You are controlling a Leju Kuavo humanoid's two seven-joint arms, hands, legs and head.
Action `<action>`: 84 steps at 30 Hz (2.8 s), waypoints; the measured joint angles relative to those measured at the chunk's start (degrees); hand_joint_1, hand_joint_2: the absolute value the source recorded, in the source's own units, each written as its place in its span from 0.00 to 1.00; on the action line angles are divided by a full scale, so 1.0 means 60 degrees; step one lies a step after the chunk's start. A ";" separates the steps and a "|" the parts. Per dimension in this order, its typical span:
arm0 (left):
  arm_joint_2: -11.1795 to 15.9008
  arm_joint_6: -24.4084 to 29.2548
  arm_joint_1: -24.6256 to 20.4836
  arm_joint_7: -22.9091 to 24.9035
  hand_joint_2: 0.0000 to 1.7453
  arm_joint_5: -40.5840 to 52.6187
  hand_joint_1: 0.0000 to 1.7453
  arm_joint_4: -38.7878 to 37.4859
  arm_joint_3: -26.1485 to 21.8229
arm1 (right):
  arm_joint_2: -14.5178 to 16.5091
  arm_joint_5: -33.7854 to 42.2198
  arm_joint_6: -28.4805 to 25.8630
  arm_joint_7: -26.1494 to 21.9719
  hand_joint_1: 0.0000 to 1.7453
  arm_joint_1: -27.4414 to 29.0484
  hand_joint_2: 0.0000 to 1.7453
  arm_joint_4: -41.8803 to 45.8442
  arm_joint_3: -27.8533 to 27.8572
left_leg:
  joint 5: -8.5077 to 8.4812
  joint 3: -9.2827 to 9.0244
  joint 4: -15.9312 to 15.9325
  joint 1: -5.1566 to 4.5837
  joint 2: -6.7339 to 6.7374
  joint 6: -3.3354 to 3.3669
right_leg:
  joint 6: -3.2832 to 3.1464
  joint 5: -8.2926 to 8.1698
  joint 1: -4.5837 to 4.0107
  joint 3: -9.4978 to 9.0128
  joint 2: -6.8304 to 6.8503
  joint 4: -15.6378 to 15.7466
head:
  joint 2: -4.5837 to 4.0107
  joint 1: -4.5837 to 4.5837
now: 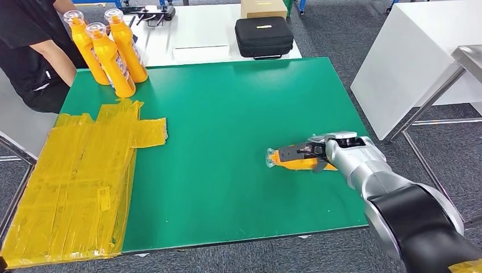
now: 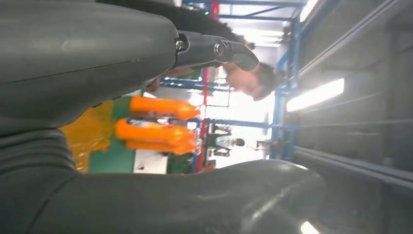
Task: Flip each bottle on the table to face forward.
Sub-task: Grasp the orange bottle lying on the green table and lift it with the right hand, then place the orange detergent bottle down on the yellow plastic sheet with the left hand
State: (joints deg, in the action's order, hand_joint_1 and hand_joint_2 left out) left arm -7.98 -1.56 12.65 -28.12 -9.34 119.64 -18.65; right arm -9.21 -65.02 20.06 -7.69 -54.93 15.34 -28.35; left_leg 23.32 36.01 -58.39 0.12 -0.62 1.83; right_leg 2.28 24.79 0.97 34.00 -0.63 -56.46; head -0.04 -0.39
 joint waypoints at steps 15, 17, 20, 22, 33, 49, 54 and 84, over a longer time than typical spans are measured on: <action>0.0372 -0.1955 0.0111 0.1968 1.00 -0.3054 0.00 -0.0908 0.0818 | 0.0749 0.6189 0.0297 -0.2148 1.00 0.1838 1.00 0.3715 0.1570 | 0.0001 0.0012 0.0000 0.0021 0.0004 -0.0006 | -0.0007 0.0003 -0.0023 0.0020 -0.0004 0.0000 | 0.0000 -0.0002; 0.0460 -0.2065 0.0097 0.2049 1.00 -0.3308 0.00 -0.1022 0.0996 | 0.0719 0.6458 0.0016 -0.2137 1.00 0.2050 1.00 0.4233 0.1492 | 0.0002 0.0012 0.0000 0.0018 0.0001 -0.0007 | -0.0006 0.0003 -0.0018 0.0022 -0.0003 0.0001 | 0.0000 0.0002; 0.0583 -0.2125 -0.0103 0.2070 1.00 -0.3603 0.00 -0.1276 0.1505 | 0.0694 0.6878 -0.0842 -0.1443 1.00 0.2487 1.00 0.5515 0.1140 | 0.0002 0.0015 0.0000 0.0014 -0.0001 -0.0007 | -0.0005 0.0002 -0.0014 0.0022 -0.0002 0.0002 | 0.0000 -0.0001; 0.0631 -0.1989 -0.0340 0.1984 1.00 -0.3570 0.00 -0.1434 0.1993 | 0.0733 0.7261 -0.1253 -0.0897 1.00 0.2684 1.00 0.6338 0.0791 | 0.0001 0.0016 0.0000 0.0014 0.0004 -0.0007 | -0.0004 0.0000 -0.0015 0.0023 -0.0004 0.0001 | 0.0000 -0.0001; 0.0590 -0.1095 -0.1183 0.1699 1.00 -0.1809 0.00 -0.1792 0.4601 | 0.1928 0.7725 -0.2330 0.0353 1.00 0.2632 1.00 0.7821 -0.0495 | -0.0001 0.0018 0.0000 0.0022 0.0008 -0.0012 | -0.0006 0.0001 -0.0024 0.0028 -0.0008 -0.0003 | 0.0000 -0.0001; 0.0268 -0.1374 -0.1987 0.2248 1.00 -0.2666 0.00 -0.1759 0.5192 | 0.4218 0.6960 -0.2992 0.1936 1.00 0.1773 1.00 0.7707 -0.1748 | -0.0009 0.0030 0.0002 0.0031 0.0007 -0.0025 | -0.0009 0.0002 -0.0028 0.0041 -0.0011 -0.0007 | 0.0000 0.0002; 0.0074 -0.1242 -0.2032 0.2476 1.00 -0.2657 0.00 -0.1573 0.4989 | 0.4562 0.6828 -0.3139 0.2124 1.00 0.1585 1.00 0.7459 -0.2029 | -0.0009 0.0035 0.0002 0.0028 0.0008 -0.0024 | -0.0009 0.0002 -0.0026 0.0042 -0.0012 -0.0006 | 0.0000 0.0004; -0.0111 -0.0058 -0.1832 0.2398 1.00 0.0114 0.00 -0.1152 0.3987 | 0.4886 0.8311 -0.3955 0.3466 1.00 0.0564 1.00 0.6692 -0.5395 | -0.0009 0.0036 0.0002 0.0031 0.0011 -0.0025 | -0.0010 0.0003 -0.0028 0.0050 -0.0011 -0.0006 | 0.0000 0.0003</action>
State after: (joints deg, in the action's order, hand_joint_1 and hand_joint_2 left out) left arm -8.64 -1.91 1.66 -13.74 -8.66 112.73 5.27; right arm 20.11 -15.15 -3.67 13.11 -51.54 55.50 -60.72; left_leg 23.27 36.23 -58.37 0.30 -0.56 1.68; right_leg 2.22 24.81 0.80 34.30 -0.70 -56.49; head -0.04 -0.37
